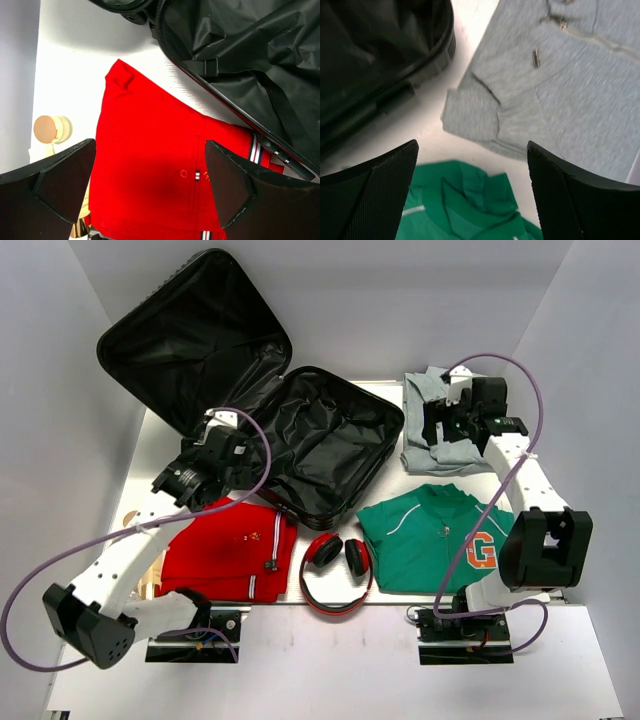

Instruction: Pack the luggage

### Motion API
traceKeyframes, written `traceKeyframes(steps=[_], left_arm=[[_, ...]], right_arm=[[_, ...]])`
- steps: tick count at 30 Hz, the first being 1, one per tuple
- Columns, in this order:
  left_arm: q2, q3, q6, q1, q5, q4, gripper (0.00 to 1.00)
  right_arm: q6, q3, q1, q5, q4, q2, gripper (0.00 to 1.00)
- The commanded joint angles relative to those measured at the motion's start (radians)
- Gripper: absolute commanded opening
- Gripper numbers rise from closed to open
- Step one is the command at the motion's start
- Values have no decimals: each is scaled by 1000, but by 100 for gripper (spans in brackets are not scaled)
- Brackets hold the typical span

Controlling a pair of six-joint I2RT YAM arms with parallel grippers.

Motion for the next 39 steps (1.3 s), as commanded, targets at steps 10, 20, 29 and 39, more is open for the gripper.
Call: traceKeyframes(steps=[10, 20, 29, 39], left_arm=[[-52, -62, -12, 8, -13, -30, 100], [-3, -60, 54, 11, -31, -41, 100], [59, -46, 71, 39, -66, -56, 100], [106, -13, 71, 48, -71, -59, 100]], right_arm=[[-599, -89, -6, 181, -31, 103, 90], [-708, -12, -13, 244, 86, 342, 90], [-688, 18, -15, 306, 106, 477, 80], [-536, 71, -13, 399, 179, 439, 0]])
